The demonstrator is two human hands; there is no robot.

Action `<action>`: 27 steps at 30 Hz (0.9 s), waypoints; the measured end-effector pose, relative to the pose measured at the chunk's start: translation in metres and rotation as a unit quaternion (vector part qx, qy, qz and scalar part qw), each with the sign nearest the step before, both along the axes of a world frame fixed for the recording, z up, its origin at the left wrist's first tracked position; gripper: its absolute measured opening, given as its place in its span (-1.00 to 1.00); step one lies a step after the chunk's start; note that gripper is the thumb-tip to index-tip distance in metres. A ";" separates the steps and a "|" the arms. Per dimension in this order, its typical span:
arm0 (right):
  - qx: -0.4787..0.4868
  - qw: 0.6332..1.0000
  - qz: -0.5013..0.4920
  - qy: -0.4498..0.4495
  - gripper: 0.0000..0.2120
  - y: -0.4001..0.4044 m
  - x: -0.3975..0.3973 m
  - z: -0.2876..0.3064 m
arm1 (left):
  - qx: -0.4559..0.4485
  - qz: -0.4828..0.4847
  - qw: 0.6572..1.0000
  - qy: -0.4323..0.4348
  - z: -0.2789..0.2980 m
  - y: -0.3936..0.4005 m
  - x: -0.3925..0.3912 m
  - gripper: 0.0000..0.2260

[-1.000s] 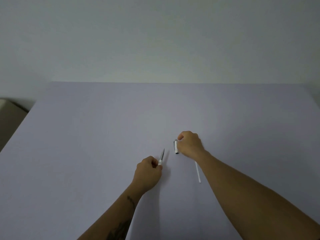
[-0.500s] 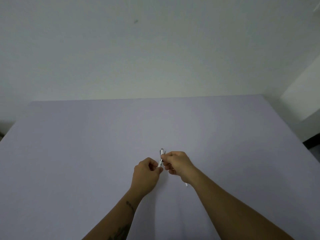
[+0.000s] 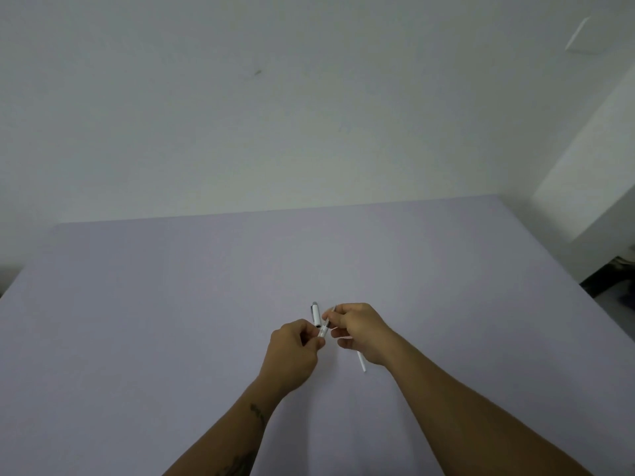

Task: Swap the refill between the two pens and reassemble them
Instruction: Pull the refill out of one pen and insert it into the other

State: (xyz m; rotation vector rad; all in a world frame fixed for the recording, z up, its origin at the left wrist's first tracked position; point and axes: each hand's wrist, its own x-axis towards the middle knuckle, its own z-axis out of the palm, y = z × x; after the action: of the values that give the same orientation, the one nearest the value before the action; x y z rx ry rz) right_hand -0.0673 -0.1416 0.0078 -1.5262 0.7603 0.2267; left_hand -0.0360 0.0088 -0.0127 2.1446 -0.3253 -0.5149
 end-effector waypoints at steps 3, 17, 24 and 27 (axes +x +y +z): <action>0.009 1.000 -0.012 0.010 -0.85 0.000 -0.002 0.001 | -0.003 -0.001 1.000 0.000 0.003 0.000 -0.001 -0.86; 0.041 0.999 0.009 0.021 -0.86 -0.001 -0.006 0.006 | 0.003 0.004 1.000 0.006 0.006 0.003 -0.003 -0.88; 0.022 1.000 0.021 0.009 -0.84 0.002 -0.008 0.007 | -0.001 0.011 1.000 0.013 0.004 0.005 -0.006 -0.86; 0.050 0.998 0.029 0.008 -0.78 0.003 -0.011 0.010 | -0.005 0.017 0.999 0.036 0.002 0.005 -0.008 -0.86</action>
State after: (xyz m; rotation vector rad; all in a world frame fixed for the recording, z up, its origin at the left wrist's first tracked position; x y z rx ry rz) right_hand -0.0786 -0.1391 0.0174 -1.4545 0.7079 0.3158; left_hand -0.0442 0.0136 -0.0107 2.1127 -0.2493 -0.5680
